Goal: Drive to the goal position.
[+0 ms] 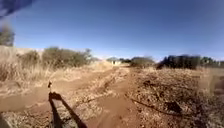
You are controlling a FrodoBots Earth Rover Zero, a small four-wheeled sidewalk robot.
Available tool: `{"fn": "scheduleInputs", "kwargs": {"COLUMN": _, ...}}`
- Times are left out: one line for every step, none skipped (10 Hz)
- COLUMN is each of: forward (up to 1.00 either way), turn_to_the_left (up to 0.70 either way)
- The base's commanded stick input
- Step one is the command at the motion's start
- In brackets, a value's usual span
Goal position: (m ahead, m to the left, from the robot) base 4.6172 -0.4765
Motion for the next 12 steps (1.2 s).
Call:
{"fn": "scheduleInputs", "kwargs": {"forward": 0.5, "turn_to_the_left": 0.0}}
{"fn": "scheduleInputs", "kwargs": {"forward": 0.5, "turn_to_the_left": 0.0}}
{"fn": "scheduleInputs", "kwargs": {"forward": 0.5, "turn_to_the_left": 0.0}}
{"fn": "scheduleInputs", "kwargs": {"forward": 0.5, "turn_to_the_left": 0.0}}
{"fn": "scheduleInputs", "kwargs": {"forward": 0.5, "turn_to_the_left": 0.0}}
{"fn": "scheduleInputs", "kwargs": {"forward": 0.5, "turn_to_the_left": 0.0}}
{"fn": "scheduleInputs", "kwargs": {"forward": 0.5, "turn_to_the_left": 0.0}}
{"fn": "scheduleInputs", "kwargs": {"forward": 0.5, "turn_to_the_left": 0.0}}
{"fn": "scheduleInputs", "kwargs": {"forward": 0.5, "turn_to_the_left": 0.0}}
{"fn": "scheduleInputs", "kwargs": {"forward": 0.5, "turn_to_the_left": 0.0}}
{"fn": "scheduleInputs", "kwargs": {"forward": 0.5, "turn_to_the_left": 0.0}}
{"fn": "scheduleInputs", "kwargs": {"forward": 0.5, "turn_to_the_left": 0.0}}
